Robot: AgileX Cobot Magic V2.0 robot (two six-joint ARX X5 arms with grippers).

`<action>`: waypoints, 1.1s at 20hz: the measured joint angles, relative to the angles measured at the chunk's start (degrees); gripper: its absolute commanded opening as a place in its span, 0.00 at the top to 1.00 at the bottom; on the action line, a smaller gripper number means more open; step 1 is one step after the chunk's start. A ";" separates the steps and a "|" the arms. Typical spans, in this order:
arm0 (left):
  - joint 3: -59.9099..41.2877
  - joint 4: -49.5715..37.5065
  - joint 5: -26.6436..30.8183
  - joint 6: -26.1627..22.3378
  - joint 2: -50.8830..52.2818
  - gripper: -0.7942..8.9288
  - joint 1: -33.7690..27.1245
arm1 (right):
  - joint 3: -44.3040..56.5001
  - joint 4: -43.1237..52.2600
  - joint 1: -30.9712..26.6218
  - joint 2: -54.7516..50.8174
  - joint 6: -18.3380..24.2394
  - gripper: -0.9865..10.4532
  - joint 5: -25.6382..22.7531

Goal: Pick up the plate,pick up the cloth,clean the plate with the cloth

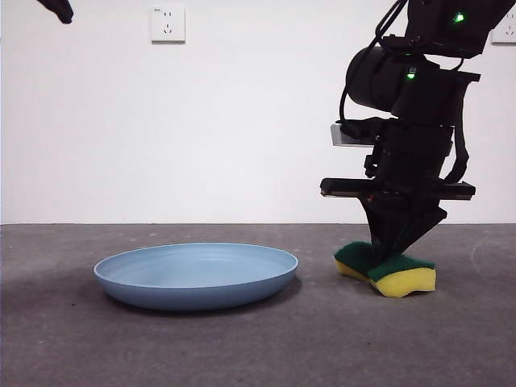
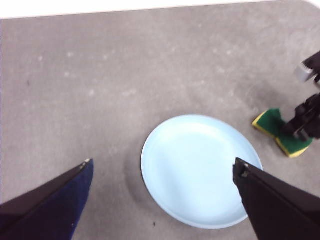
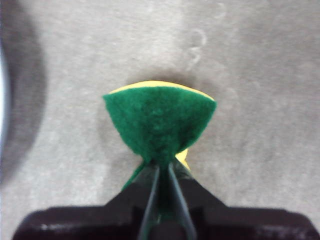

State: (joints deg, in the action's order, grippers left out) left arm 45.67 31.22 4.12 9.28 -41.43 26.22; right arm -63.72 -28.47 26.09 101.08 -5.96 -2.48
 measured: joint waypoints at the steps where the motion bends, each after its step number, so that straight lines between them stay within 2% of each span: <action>1: -0.02 0.63 0.02 0.02 -0.02 0.44 0.00 | 0.00 -0.02 -0.07 0.00 0.00 0.90 0.17; 2: -0.02 1.14 0.02 0.02 -0.02 0.44 0.02 | 0.00 -0.07 -0.07 0.00 0.00 0.83 0.22; 5: -0.02 1.73 0.04 0.02 -0.04 0.44 0.07 | 0.00 -0.24 -0.07 0.00 0.00 0.50 0.48; 6: -0.02 1.75 0.02 0.02 -0.07 0.44 0.07 | 0.00 -0.31 -0.04 0.02 0.00 0.45 0.68; 11: -0.02 2.67 0.04 0.02 -0.04 0.44 0.07 | 0.00 -0.63 0.07 0.11 0.00 0.44 0.98; 14: -0.02 3.28 0.07 0.02 -0.07 0.44 0.07 | 0.00 -0.66 0.04 0.11 0.15 0.35 0.96; 19: -0.02 3.67 0.09 0.02 -0.07 0.46 0.07 | 0.00 -1.11 0.07 -1.97 0.20 0.37 0.85; 20: -0.02 3.67 0.11 0.02 -0.07 0.54 0.07 | 0.00 -1.53 0.07 -3.50 0.20 0.49 0.83; 21: -0.02 3.67 0.13 -0.02 -0.07 0.68 0.07 | 0.00 -2.36 0.07 -5.01 0.20 0.69 0.83; 22: -0.02 3.67 0.17 -0.07 -0.17 0.87 0.07 | 0.00 -3.72 0.07 -6.64 0.20 0.88 0.85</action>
State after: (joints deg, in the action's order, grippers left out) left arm 45.65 34.89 4.29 9.21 -41.60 26.28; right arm -63.72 -32.18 26.15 94.43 -5.76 -1.63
